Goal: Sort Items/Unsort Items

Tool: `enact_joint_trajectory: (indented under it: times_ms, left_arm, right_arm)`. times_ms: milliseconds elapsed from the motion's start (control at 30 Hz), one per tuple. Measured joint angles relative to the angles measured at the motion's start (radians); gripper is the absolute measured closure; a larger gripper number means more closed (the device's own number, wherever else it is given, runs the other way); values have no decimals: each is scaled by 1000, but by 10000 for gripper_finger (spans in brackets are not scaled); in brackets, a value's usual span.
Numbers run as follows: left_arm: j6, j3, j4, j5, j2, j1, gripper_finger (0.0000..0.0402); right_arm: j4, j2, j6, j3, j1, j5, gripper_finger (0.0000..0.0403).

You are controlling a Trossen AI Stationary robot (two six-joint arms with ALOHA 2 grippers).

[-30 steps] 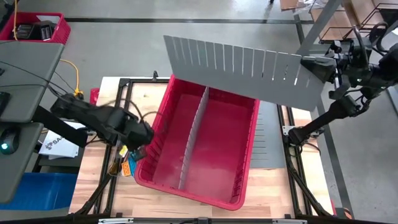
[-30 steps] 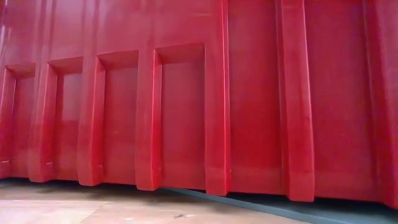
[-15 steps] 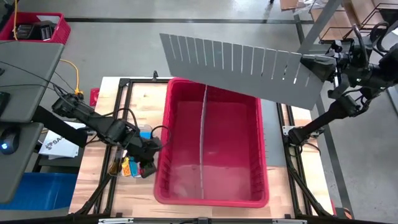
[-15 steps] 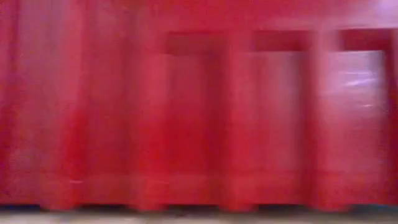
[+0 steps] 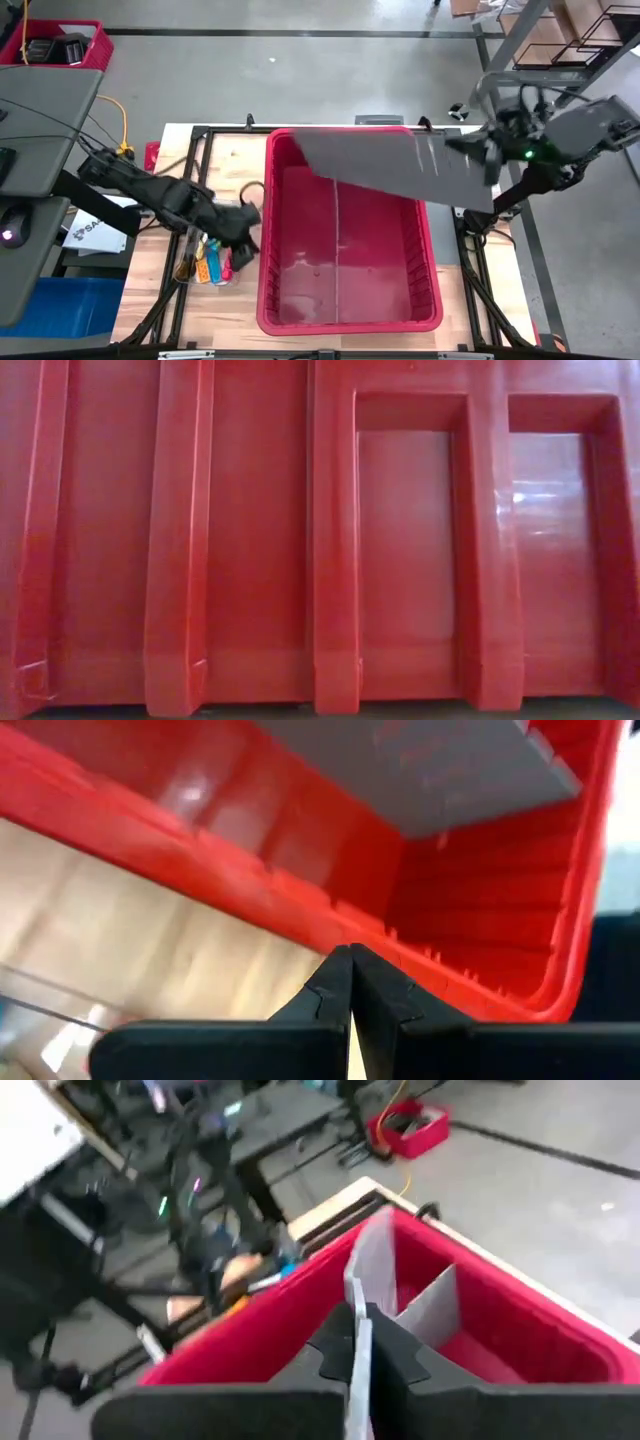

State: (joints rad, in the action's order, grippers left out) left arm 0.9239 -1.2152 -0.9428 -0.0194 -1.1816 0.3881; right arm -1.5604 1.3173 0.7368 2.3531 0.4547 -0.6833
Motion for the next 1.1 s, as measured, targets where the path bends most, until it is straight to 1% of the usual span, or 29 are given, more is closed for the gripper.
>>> enact_joint_trajectory:
  times_ms: [67,200,267,367,433,533,600,700,767,833,900,967,1033,1100]
  left_arm:
    - [-14,0,0,-26,41,-25,401]
    - [-35,0,1,-92,112,-71,401]
    - [-27,0,16,-138,141,-91,401]
    - [-34,0,72,-203,177,-111,401]
    - [-63,0,142,-245,189,-123,401]
    - [-107,0,247,-294,194,-144,401]
    - [-131,0,314,-313,188,-163,401]
    - [-158,0,386,-313,168,-197,401]
    - [-168,0,423,-314,152,-225,401]
    - [-167,0,436,-313,136,-252,401]
    - [-162,0,449,-311,113,-278,401]
    - [-161,0,459,-292,90,-304,401]
    - [-174,0,490,-261,65,-325,401]
    - [-200,0,532,-224,41,-346,401]
  right_arm:
    - [31,-5,-3,0,23,-2,403]
    - [100,-41,-15,2,74,-91,403]
    - [176,-54,-76,3,110,-142,403]
    - [293,-63,-219,4,159,-149,403]
    - [347,-63,-299,4,189,-114,403]
    - [356,-54,-343,4,235,-57,403]
    - [351,-40,-342,3,276,10,403]
    - [353,-10,-327,3,342,92,403]
    - [343,11,-296,2,387,134,403]
    - [335,33,-258,2,431,141,403]
    - [328,48,-224,2,474,115,403]
    - [320,55,-213,2,513,54,403]
    - [308,56,-212,2,542,-42,403]
    - [286,51,-217,2,562,-186,403]
